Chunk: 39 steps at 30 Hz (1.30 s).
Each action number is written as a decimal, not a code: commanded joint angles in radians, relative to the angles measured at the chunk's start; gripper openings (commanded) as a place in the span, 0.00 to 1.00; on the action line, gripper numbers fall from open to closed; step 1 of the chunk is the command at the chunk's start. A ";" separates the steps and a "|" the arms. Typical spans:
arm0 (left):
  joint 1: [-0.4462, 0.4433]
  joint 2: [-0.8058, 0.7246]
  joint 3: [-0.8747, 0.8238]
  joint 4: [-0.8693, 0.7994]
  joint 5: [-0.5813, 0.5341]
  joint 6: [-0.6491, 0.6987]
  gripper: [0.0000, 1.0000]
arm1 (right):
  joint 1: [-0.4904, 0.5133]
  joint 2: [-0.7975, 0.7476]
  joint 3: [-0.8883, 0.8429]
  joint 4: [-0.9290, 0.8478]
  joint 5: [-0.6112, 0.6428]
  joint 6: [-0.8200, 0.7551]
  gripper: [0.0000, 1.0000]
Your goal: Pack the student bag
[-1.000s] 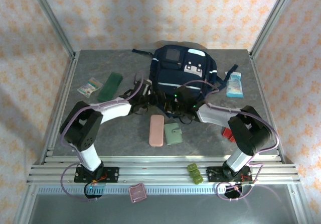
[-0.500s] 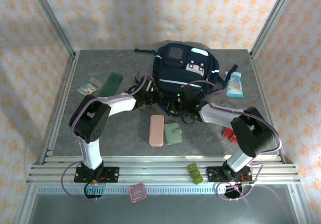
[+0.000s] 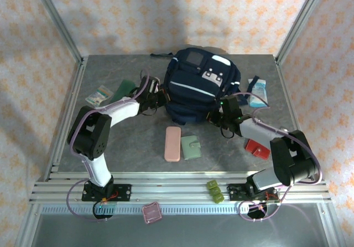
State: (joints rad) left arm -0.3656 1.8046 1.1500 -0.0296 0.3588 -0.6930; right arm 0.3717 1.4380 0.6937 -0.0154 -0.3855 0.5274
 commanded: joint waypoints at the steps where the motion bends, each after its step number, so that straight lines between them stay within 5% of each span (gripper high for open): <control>1: 0.074 0.045 0.129 -0.048 -0.187 0.083 0.00 | 0.040 -0.027 0.023 -0.069 0.092 0.023 0.00; 6: 0.103 0.089 0.264 -0.118 -0.229 0.101 0.00 | 0.172 0.035 0.099 -0.002 0.085 0.080 0.00; 9: 0.105 0.071 0.296 -0.156 -0.238 0.130 0.43 | 0.233 0.117 0.178 0.055 0.074 0.106 0.00; 11: 0.105 0.032 0.272 -0.164 -0.238 0.129 0.57 | 0.260 0.177 0.234 0.088 0.052 0.117 0.00; 22: 0.013 -0.248 -0.164 -0.009 -0.138 -0.049 0.73 | 0.301 0.355 0.380 0.139 0.012 0.108 0.00; 35: -0.137 -0.026 -0.064 0.098 -0.202 -0.119 0.70 | 0.331 0.353 0.365 0.141 0.012 0.103 0.00; 39: -0.113 0.032 -0.037 0.069 -0.206 -0.115 0.24 | 0.330 0.328 0.348 0.122 0.041 0.090 0.00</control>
State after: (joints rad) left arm -0.4984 1.7977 1.0813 0.0227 0.1852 -0.8051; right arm 0.6895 1.8019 1.0420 0.0753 -0.3672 0.6315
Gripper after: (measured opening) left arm 0.335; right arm 0.043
